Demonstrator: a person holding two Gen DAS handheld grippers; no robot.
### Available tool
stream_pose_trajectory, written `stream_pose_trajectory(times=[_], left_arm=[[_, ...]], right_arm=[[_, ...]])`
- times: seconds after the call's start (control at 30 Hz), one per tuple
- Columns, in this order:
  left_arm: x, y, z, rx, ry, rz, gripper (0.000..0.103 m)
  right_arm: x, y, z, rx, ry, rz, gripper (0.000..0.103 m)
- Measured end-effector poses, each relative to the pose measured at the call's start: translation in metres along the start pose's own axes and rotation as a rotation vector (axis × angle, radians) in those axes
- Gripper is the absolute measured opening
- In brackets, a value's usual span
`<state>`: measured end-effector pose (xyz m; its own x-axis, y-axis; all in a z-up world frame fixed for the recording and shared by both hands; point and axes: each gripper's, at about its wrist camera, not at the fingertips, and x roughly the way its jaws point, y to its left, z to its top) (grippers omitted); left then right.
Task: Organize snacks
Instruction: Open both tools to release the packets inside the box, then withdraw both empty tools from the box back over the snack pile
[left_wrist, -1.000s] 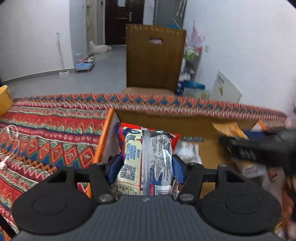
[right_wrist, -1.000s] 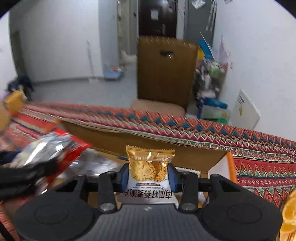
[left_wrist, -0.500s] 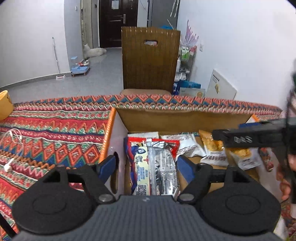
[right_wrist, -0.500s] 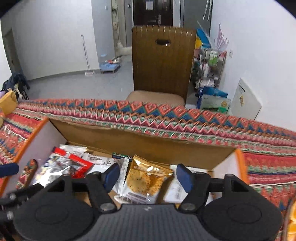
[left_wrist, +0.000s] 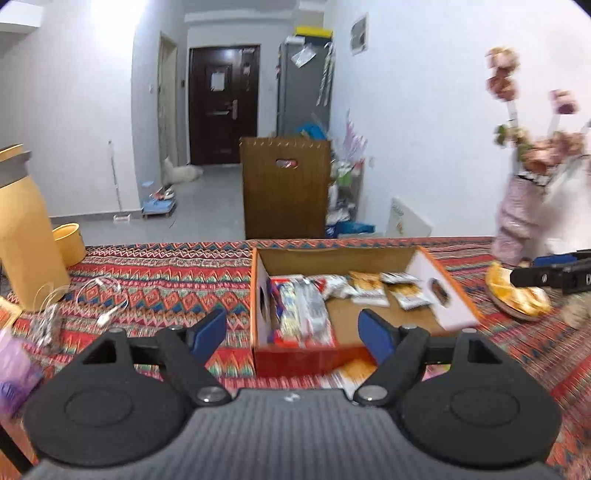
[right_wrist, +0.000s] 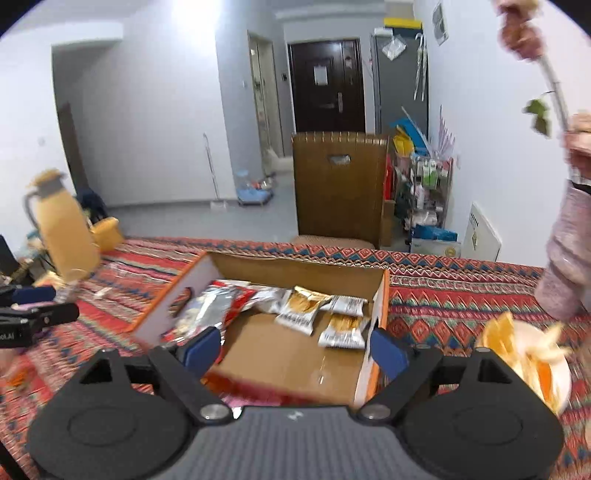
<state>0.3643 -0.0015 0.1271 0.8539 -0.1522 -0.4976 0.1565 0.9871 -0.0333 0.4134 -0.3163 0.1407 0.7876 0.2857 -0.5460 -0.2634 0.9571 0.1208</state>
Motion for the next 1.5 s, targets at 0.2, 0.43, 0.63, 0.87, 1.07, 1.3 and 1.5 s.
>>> stream_pose_trajectory(times=[0.2, 0.43, 0.63, 0.87, 1.07, 1.3, 1.5], left_arm=[[-0.097, -0.010, -0.064, 0.015, -0.101, 0.026, 0.088], [-0.164, -0.008, -0.146, -0.058, -0.133, 0.027, 0.101], [-0.187, -0.015, -0.205, -0.034, -0.118, 0.030, 0.103], [-0.189, -0.014, -0.241, -0.024, -0.030, 0.011, 0.103], [-0.186, -0.007, -0.248, -0.046, -0.008, 0.032, 0.103], [-0.170, -0.005, -0.245, -0.050, 0.036, 0.044, 0.103], [-0.146, -0.006, -0.240, -0.051, 0.081, 0.024, 0.103]], right_arm=[[-0.102, 0.019, -0.069, 0.008, -0.126, 0.001, 0.094], [-0.182, 0.045, -0.163, 0.055, -0.232, -0.008, 0.100], [-0.199, 0.084, -0.252, 0.070, -0.254, -0.139, 0.101], [-0.194, 0.103, -0.313, 0.167, -0.208, -0.096, 0.101], [-0.183, 0.119, -0.328, 0.115, -0.184, -0.124, 0.101], [-0.166, 0.121, -0.331, 0.099, -0.163, -0.168, 0.103], [-0.164, 0.116, -0.325, 0.102, -0.209, -0.210, 0.103]])
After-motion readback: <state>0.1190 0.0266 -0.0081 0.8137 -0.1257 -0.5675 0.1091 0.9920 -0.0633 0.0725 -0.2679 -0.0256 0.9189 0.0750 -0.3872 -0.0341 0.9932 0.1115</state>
